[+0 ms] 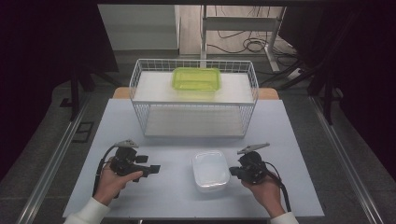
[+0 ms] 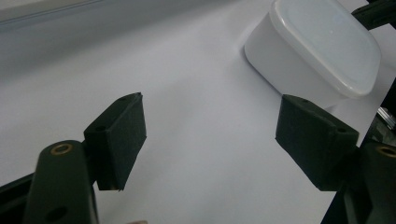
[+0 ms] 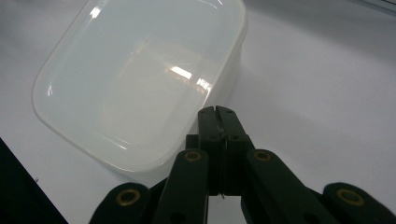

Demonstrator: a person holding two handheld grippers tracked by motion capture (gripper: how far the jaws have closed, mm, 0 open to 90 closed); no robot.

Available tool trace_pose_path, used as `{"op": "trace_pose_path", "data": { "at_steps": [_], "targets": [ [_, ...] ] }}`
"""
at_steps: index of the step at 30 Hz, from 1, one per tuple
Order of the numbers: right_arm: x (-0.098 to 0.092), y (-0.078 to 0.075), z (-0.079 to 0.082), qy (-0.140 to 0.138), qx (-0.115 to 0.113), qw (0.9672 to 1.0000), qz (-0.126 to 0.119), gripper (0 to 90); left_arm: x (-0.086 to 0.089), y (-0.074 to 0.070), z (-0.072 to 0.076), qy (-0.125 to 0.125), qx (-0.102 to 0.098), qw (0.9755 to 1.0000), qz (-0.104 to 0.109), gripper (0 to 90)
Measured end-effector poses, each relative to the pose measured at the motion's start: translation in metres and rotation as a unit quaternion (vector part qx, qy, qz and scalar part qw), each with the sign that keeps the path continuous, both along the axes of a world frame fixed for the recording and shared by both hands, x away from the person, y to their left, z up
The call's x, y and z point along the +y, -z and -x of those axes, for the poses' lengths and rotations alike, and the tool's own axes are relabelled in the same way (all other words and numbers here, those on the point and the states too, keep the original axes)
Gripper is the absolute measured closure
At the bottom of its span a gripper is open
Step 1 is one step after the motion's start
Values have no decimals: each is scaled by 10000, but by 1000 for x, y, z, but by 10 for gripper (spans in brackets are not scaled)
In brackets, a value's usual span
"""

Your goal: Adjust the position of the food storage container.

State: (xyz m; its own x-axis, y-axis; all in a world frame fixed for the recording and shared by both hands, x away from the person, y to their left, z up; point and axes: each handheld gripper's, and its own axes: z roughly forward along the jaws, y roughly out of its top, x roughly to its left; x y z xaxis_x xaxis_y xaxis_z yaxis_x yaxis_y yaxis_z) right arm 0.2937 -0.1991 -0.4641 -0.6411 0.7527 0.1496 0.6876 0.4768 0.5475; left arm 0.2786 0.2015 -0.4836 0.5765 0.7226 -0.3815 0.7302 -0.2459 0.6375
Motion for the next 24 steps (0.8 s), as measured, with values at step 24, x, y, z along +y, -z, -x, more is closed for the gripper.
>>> {"op": "trace_pose_path", "data": {
  "at_steps": [24],
  "targets": [
    [47,15,-3,-357,-7,9992,190,891,1,1,-2,-52,0,10000,-23,237]
  ]
}}
